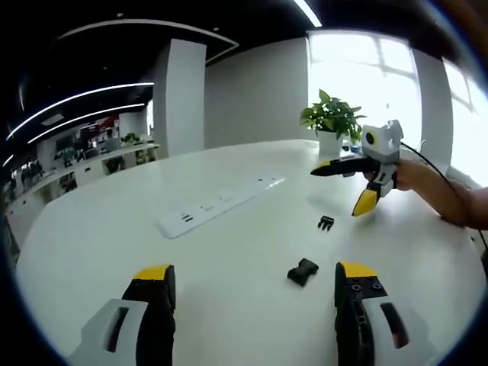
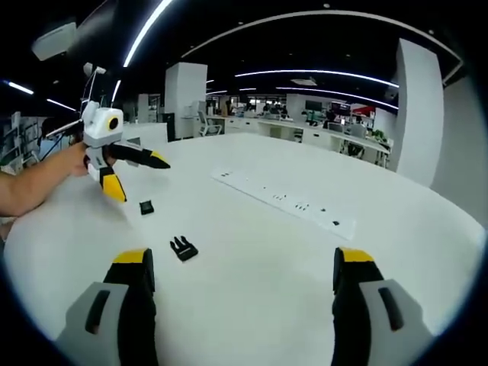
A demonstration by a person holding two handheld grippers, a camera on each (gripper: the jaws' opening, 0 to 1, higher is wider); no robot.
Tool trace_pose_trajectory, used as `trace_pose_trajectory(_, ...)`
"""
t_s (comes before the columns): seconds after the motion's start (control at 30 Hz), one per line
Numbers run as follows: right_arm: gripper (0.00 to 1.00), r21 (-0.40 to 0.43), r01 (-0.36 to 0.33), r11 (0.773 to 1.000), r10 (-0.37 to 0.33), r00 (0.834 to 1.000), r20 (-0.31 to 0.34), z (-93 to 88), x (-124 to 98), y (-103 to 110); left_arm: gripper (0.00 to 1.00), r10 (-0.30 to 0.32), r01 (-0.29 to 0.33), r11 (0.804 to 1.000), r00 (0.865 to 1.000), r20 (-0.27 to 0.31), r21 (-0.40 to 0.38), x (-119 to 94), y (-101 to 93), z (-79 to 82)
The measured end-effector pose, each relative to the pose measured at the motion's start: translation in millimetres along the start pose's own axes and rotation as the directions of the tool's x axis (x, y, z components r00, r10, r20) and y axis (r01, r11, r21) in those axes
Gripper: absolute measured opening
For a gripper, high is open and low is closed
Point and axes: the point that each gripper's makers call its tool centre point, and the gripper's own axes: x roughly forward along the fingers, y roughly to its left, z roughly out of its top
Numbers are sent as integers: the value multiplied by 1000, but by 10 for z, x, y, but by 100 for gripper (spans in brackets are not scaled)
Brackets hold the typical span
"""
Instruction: Snap the two parts of the plastic buckle together until the buckle closes and remains connected.
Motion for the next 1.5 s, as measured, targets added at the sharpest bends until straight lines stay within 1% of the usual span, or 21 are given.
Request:
trace_pose_trajectory(0.17,99,-3,-6,1000,6,1000,-2,5,42,-3,87,-5,5,1000,1000,6,-2,7,14,40)
trace_pose_trajectory(0.3,99,-4,-7,1000,7,1000,3,28,67,-10,87,1,0,1000,1000,27,-8,12,45,96)
trace_pose_trajectory(0.73,99,-14,-10,1000,10,1000,3,74,121,-33,87,-2,3,1000,999,33,-7,45,89,143)
trace_pose_trajectory(0.93,99,-21,-16,1000,17,1000,11,84,116,-28,86,-40,40,999,999,26,18,58,64,113)
trace_pose_trajectory(1.0,99,-21,-14,1000,15,1000,19,93,115,-45,89,-38,38,999,999,32,24,64,72,114)
trace_pose_trajectory(1.13,100,-27,-24,999,25,1000,14,76,121,-30,89,-36,35,998,999,13,53,101,105,86)
trace_pose_trajectory(1.33,100,-49,-50,998,51,999,20,81,123,-17,88,-54,53,995,998,10,86,149,129,99)
trace_pose_trajectory(1.43,100,-53,-57,997,58,998,12,60,138,-33,88,-63,62,994,998,7,86,170,122,108)
trace_pose_trajectory(1.5,100,-52,-57,997,58,998,13,59,152,-48,88,-83,82,994,996,17,75,180,96,142)
